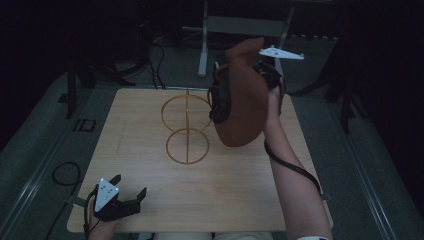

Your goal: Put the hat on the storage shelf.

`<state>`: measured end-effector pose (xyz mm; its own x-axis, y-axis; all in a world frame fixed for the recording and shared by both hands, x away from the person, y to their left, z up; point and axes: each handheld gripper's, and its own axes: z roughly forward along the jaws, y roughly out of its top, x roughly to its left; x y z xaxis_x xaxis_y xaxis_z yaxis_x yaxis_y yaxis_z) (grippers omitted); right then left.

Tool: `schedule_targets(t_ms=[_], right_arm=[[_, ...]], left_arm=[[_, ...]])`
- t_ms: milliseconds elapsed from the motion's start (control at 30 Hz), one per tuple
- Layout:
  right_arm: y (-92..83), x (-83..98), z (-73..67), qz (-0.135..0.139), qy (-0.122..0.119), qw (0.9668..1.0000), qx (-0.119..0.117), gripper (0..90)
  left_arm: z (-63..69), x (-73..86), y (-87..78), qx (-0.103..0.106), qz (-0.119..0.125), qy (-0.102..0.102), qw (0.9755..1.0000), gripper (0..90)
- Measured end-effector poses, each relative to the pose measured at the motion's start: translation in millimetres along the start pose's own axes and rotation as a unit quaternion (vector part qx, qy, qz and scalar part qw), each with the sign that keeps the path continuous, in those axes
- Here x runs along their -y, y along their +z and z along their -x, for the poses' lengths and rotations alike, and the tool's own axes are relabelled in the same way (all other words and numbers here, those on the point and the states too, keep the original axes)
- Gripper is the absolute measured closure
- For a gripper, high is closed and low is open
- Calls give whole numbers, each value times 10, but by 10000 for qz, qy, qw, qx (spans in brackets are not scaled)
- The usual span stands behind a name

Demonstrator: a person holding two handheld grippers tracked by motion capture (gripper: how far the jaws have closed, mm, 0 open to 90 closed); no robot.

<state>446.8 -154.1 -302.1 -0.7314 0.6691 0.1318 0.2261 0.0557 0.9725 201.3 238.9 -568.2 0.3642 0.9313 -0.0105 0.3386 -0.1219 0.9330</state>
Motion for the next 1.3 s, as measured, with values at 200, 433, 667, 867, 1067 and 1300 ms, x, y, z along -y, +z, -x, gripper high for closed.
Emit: schedule_targets(t_ms=[200, 433, 667, 867, 1067, 1300], right_arm=[[435, 23, -421, -561, -479, 9967, -332, 855], [811, 100, -697, -1177, -841, 9885, -442, 850], [1083, 224, -812, -1590, -705, 9815, -796, 724], [1228, 303, -892, -1681, -681, 9788, -948, 505], [1313, 360, -1047, -1748, -1055, 9746, -921, 300], [1435, 421, -1100, -1746, -1415, 9705, -869, 177]], left_arm=[[-42, 9, -24, -18, 57, -115, 9999, 40], [-49, 3, -28, 43, 113, -150, 9998, 40], [-47, 21, -8, 118, 63, -138, 9998, 40], [-53, 26, -9, 175, 68, -166, 9997, 41], [-62, 28, -9, 182, 69, -192, 9996, 41], [-65, 33, -5, 237, 69, -249, 9994, 41]])
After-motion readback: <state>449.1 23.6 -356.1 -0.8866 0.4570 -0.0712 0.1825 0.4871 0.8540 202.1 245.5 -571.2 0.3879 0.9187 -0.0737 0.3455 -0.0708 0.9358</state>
